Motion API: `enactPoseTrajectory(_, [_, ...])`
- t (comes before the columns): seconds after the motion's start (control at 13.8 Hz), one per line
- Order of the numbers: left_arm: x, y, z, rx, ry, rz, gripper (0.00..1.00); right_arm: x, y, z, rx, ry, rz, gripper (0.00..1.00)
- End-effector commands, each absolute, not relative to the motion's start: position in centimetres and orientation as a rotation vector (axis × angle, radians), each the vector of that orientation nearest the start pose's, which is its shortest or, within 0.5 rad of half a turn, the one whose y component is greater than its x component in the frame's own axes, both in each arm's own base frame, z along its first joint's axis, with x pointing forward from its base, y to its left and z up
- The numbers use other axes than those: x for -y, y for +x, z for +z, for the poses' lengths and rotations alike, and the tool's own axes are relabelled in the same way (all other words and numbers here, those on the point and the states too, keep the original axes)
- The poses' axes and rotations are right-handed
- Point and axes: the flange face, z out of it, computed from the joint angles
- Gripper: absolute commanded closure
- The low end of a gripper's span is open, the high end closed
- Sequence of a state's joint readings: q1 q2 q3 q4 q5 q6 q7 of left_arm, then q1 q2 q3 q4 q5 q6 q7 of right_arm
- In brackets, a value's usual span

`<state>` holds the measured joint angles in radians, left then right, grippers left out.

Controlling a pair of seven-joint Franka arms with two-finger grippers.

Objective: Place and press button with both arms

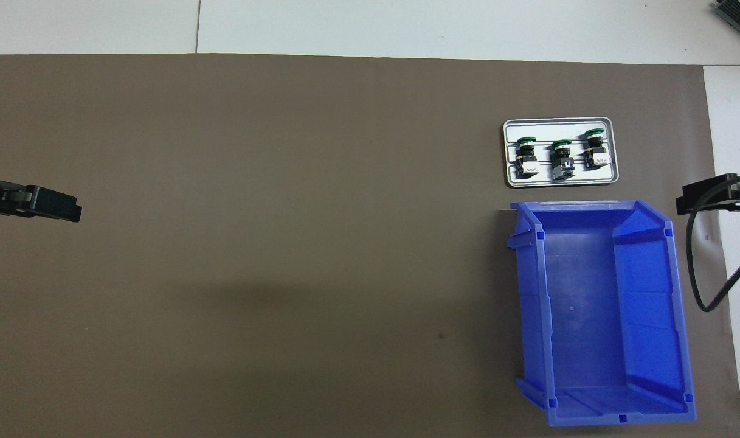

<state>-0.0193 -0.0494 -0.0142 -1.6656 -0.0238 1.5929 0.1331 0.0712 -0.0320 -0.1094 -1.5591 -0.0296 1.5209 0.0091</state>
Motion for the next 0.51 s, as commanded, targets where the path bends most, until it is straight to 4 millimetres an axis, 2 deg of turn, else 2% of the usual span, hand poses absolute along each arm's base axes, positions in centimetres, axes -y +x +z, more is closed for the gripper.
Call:
enactPoseTrajectory(0.0, [1.8,53.3,61.0,-0.246,-3.145,0.031,0.0,2.7,55.1,62.7,-0.078,-3.183,-0.074,0.0])
enactPoseTrajectory(0.15, [1.8,53.3,61.0,-0.246,-3.145,0.031,0.0,2.3,58.1,60.1,-0.061,-3.191,-0.144,0.0])
enactPoseTrajectory(0.22, [1.8,53.3,61.0,-0.246,-3.145,0.031,0.0,2.0,59.9,57.7,-0.055,-3.195,-0.135,0.0])
enactPoseTrajectory(0.36, [1.8,53.3,61.0,-0.246,-3.145,0.031,0.0,0.2,64.4,51.3,-0.004,-3.203,-0.179,0.0])
enactPoseTrajectory(0.44, [1.8,53.2,61.0,-0.246,-3.145,0.028,0.0,0.2,66.3,48.1,-0.001,-3.209,-0.19,0.0])
